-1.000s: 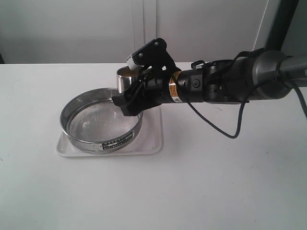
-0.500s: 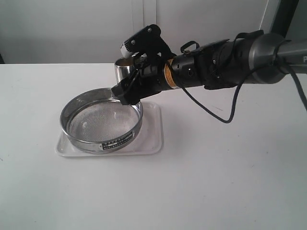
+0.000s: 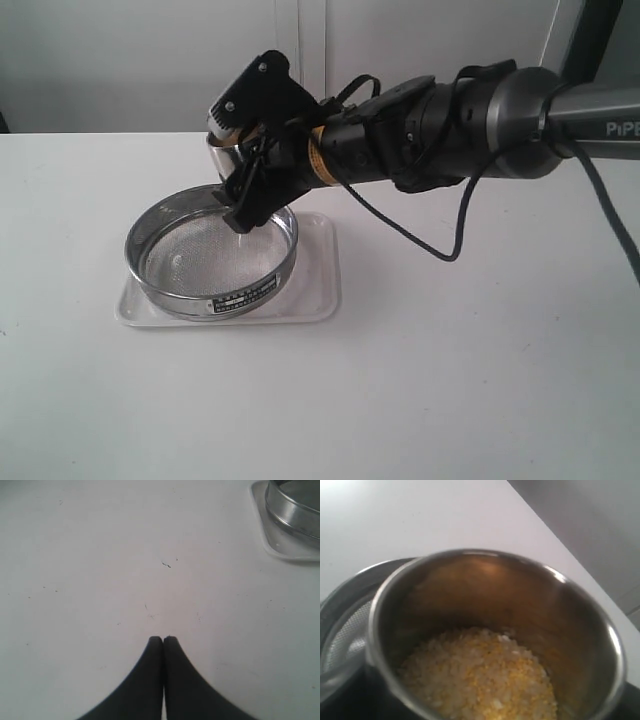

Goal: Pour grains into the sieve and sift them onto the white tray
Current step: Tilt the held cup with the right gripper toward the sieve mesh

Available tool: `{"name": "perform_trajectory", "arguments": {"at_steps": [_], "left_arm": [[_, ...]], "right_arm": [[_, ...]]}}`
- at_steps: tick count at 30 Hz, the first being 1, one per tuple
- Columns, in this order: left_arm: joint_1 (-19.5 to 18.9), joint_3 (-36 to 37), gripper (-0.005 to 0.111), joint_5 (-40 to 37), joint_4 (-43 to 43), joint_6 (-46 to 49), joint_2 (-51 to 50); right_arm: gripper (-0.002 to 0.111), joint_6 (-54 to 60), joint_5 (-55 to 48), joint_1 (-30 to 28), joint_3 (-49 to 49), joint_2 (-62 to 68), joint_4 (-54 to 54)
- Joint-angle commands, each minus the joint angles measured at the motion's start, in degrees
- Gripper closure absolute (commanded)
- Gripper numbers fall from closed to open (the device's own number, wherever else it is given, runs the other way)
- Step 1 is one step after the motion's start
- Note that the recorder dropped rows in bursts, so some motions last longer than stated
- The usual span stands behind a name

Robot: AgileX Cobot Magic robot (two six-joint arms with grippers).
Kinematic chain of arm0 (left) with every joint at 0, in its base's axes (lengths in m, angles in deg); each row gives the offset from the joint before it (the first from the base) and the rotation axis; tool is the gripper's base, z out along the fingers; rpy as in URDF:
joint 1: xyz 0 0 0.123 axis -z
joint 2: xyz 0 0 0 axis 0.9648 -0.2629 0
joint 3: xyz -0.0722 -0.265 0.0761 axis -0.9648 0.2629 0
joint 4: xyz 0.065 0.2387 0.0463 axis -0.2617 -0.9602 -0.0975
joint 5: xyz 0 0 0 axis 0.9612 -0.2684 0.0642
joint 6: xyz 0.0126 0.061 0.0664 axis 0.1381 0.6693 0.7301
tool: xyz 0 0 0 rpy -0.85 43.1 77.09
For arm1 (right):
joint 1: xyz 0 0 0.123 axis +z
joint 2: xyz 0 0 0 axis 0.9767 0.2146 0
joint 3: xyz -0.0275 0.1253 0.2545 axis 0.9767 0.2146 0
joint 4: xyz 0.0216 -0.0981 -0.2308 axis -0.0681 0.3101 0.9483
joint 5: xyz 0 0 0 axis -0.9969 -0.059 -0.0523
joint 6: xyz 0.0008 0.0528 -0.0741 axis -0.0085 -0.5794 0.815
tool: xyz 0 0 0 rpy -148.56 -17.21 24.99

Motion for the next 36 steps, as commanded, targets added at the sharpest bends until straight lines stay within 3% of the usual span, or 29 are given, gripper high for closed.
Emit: {"name": "perform_trajectory", "arguments": {"at_steps": [1, 18, 36], "left_arm": [[0.00, 0.60, 0.107, -0.50, 0.23, -0.53, 0.15], [0.00, 0.60, 0.107, -0.50, 0.23, -0.53, 0.15], [0.00, 0.60, 0.107, -0.50, 0.23, -0.53, 0.15]], "right_arm": [[0.108, 4.70, -6.92, 1.69, -0.55, -0.73, -0.20], [0.108, 5.81, -12.51, 2.62, -5.82, 5.71, -0.20], [0.108, 23.49, -19.40, 4.24, -6.04, 8.35, -0.20]]}}
